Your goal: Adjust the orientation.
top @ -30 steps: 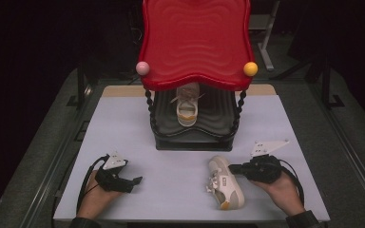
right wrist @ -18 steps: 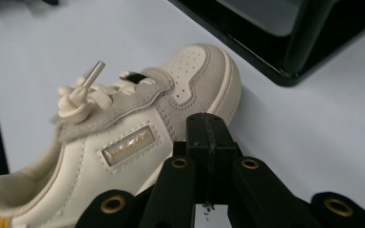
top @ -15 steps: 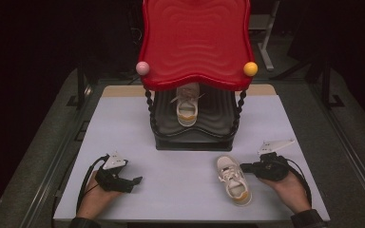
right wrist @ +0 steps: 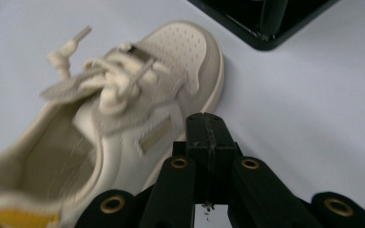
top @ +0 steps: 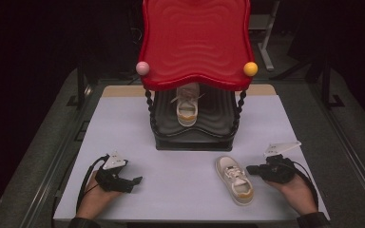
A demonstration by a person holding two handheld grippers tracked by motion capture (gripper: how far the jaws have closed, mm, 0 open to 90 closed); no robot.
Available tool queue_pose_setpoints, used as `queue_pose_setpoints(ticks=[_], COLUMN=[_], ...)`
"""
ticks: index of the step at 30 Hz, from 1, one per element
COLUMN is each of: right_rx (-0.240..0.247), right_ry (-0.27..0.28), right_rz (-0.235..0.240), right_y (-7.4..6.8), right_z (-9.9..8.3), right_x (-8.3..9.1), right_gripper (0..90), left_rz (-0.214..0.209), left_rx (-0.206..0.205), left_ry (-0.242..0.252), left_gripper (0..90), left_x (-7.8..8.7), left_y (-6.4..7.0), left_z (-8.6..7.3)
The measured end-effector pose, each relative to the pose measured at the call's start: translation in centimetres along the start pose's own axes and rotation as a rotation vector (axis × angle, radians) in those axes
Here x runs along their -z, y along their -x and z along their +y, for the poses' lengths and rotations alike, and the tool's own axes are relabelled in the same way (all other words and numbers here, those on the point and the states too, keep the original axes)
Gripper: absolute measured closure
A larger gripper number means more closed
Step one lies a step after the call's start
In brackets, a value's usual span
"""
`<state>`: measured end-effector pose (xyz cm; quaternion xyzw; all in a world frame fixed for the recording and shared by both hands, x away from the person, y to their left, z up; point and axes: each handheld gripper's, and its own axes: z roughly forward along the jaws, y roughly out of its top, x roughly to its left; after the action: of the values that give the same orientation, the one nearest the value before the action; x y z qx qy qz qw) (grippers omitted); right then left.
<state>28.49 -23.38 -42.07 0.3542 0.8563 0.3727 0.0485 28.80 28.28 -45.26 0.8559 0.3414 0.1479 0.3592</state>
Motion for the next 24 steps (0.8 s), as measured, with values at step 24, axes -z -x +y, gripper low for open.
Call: queue_pose_setpoints(ticks=[24], right_rx=[0.035], right_ry=[-0.073], right_rz=[0.074], right_y=[-3.3], right_z=[-3.6], right_x=[0.7], right_gripper=[89.4], left_rz=[0.0], left_rx=[-0.002], left_ry=[-0.004], left_gripper=[12.8], left_x=[0.0], left_y=[0.0], left_z=[0.0])
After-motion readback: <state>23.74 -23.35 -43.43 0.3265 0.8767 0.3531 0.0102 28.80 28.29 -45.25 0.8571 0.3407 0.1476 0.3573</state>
